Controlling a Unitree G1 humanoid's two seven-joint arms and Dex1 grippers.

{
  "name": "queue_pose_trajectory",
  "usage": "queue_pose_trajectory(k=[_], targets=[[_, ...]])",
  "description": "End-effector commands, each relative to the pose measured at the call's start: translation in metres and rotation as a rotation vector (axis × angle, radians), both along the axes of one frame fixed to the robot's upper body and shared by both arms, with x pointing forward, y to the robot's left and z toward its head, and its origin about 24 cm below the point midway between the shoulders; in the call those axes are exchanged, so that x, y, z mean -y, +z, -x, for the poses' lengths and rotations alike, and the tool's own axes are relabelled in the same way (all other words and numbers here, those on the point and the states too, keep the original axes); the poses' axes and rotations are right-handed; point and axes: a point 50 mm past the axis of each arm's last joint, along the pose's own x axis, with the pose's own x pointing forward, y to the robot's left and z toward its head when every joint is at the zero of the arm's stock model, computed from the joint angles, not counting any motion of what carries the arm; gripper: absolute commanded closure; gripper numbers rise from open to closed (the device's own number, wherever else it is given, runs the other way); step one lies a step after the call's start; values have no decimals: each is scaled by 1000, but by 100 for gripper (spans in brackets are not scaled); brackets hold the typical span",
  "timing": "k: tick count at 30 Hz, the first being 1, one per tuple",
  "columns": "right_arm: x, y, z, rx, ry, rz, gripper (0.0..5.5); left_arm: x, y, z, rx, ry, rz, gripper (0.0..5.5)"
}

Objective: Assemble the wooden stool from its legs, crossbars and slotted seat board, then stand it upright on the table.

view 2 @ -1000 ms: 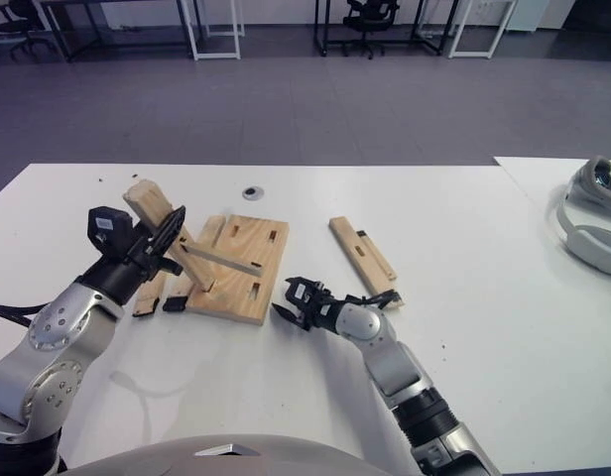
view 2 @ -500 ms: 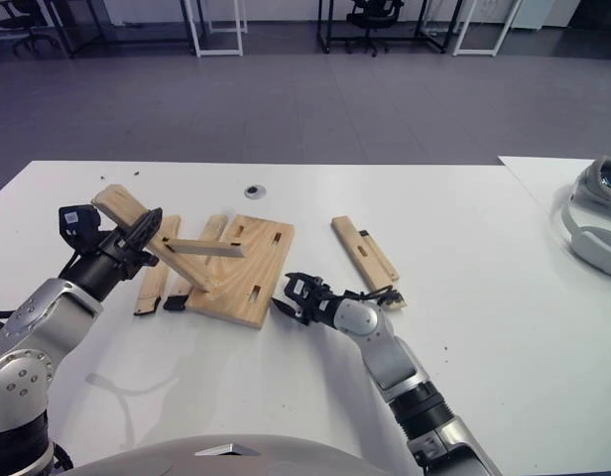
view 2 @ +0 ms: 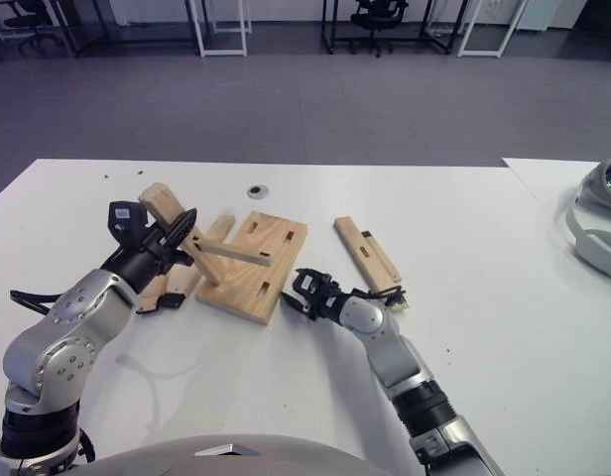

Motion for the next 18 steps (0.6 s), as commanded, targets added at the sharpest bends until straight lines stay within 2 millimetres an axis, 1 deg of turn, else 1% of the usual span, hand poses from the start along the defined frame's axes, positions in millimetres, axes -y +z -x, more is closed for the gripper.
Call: queue_pose_trajectory(k=[1, 3, 4, 6, 7, 9, 10, 12, 13, 14, 15, 16, 18], targets=[[40, 34, -26, 157, -234, -30, 260, 19, 8, 14, -36, -139, 145, 364], [53, 61, -37, 251, -293, -74, 260, 30, 24, 21, -2, -200, 263, 333], [57, 72, -41, 289, -312, -97, 260, 34, 32, 23, 15, -227, 294, 315], [60, 86, -47, 326, -323, -127, 260, 39, 46, 24, 51, -263, 335, 266], [60, 88, -48, 332, -322, -131, 260, 41, 53, 26, 72, -285, 362, 256], [62, 86, -48, 327, -328, -119, 260, 44, 73, 30, 147, -343, 388, 208], [63, 85, -48, 324, -335, -113, 260, 43, 86, 30, 207, -350, 390, 193], [66, 83, -48, 320, -351, -108, 260, 31, 113, 25, 362, -305, 380, 155], [69, 83, -49, 320, -369, -108, 260, 18, 125, 19, 438, -244, 369, 155], [73, 83, -50, 322, -389, -106, 260, 3, 128, 12, 478, -161, 336, 155], [76, 82, -51, 322, -408, -105, 260, -8, 126, 5, 482, -97, 295, 155], [79, 82, -53, 322, -425, -105, 260, -18, 114, -3, 445, -33, 207, 155], [82, 79, -54, 311, -451, -110, 260, -28, 72, -19, 279, 17, 7, 155]])
